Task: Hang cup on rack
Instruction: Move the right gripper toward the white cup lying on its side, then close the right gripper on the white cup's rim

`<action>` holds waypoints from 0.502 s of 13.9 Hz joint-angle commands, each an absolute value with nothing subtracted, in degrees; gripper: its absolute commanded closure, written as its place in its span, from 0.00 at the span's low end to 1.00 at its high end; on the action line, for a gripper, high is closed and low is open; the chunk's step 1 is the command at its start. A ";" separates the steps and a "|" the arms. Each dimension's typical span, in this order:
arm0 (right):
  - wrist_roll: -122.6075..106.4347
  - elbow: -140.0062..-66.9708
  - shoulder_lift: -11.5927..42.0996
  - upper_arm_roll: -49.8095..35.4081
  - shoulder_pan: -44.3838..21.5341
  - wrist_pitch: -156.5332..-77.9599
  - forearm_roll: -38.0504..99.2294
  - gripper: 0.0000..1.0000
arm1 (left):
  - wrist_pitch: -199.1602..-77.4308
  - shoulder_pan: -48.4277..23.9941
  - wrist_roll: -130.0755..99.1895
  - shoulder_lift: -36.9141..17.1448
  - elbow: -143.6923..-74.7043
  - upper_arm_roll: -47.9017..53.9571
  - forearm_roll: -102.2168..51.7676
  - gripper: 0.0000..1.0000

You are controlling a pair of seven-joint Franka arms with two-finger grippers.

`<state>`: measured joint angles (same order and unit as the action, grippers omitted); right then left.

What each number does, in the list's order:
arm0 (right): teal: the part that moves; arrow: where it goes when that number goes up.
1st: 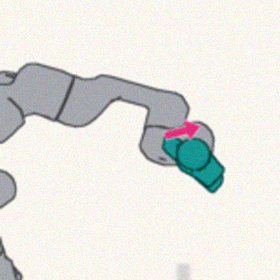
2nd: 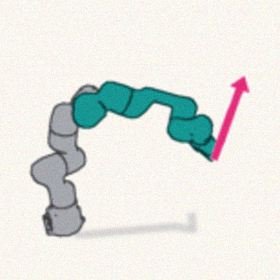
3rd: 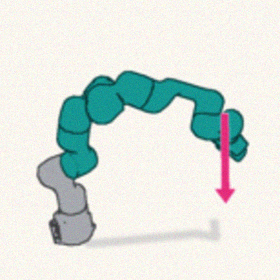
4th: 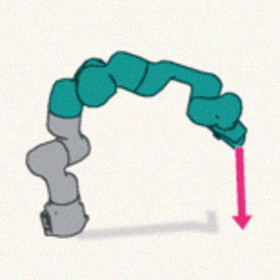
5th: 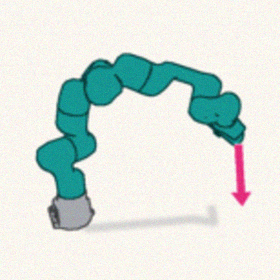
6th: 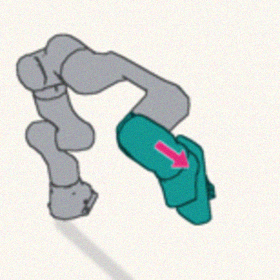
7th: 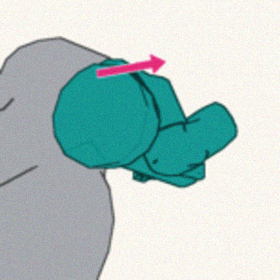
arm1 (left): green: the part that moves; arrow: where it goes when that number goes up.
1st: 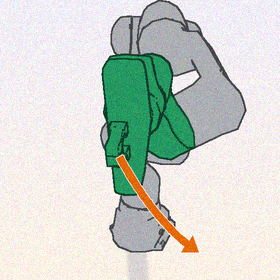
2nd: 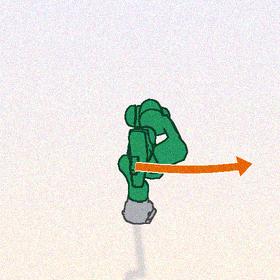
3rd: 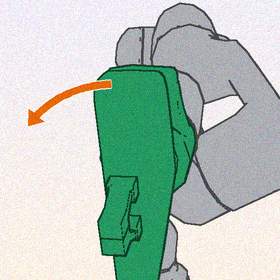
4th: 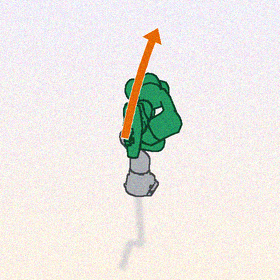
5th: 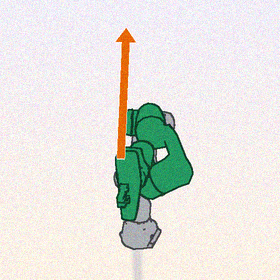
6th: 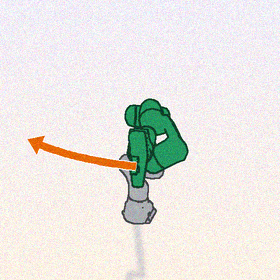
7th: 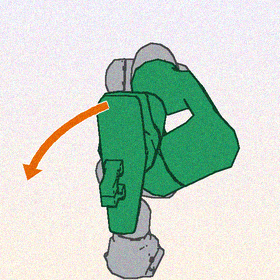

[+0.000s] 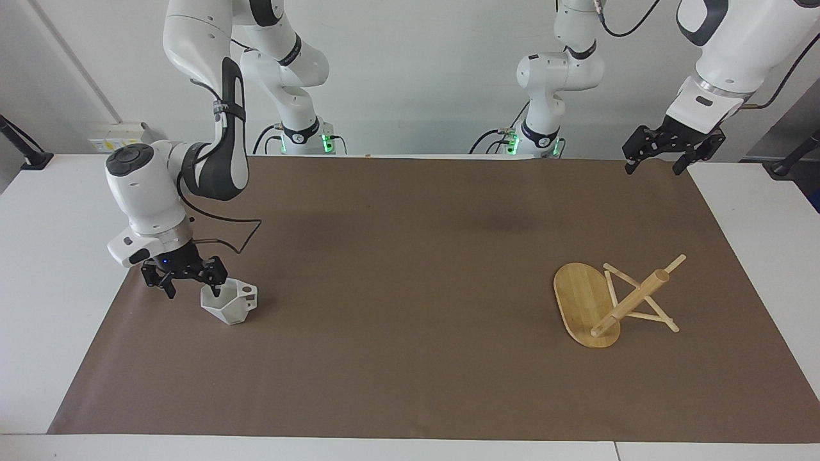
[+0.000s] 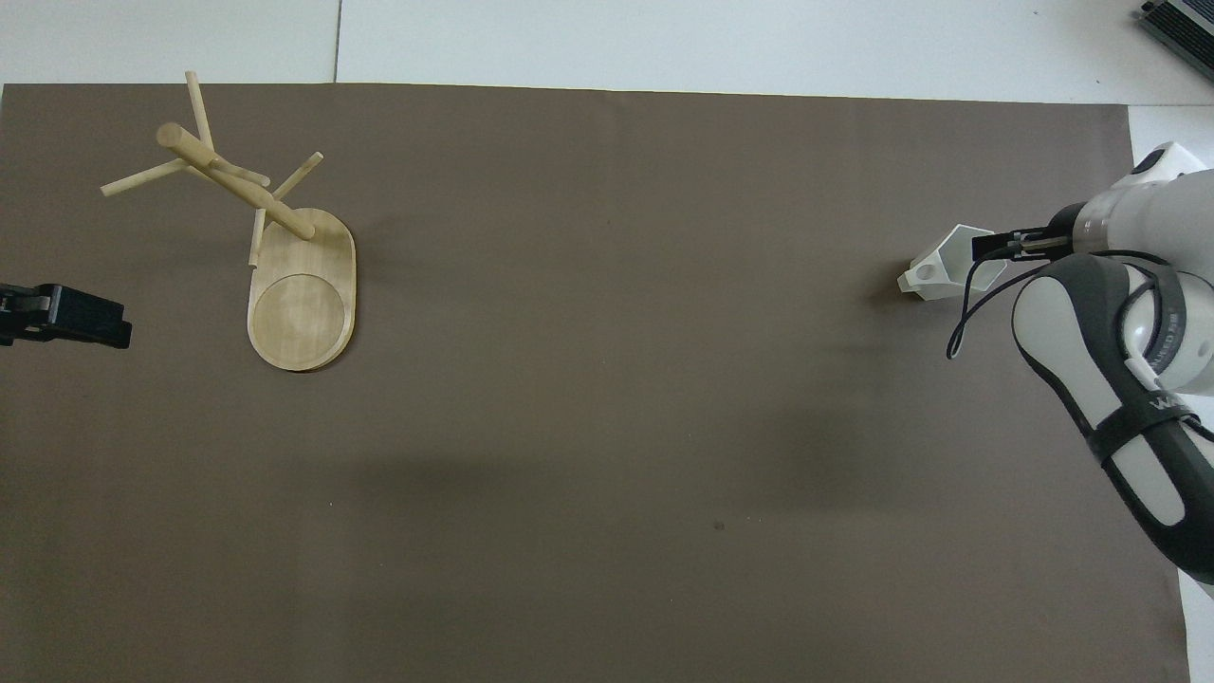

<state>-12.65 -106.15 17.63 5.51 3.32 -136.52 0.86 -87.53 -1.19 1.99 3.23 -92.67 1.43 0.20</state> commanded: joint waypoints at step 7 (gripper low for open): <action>-13.71 -107.05 17.84 5.19 3.78 -137.55 1.93 0.06 | -87.45 -1.05 1.49 4.13 -93.52 1.49 0.97 0.00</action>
<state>-12.65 -106.43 17.92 5.51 3.32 -136.70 0.86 -87.53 -1.19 1.99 3.23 -92.67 1.43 0.20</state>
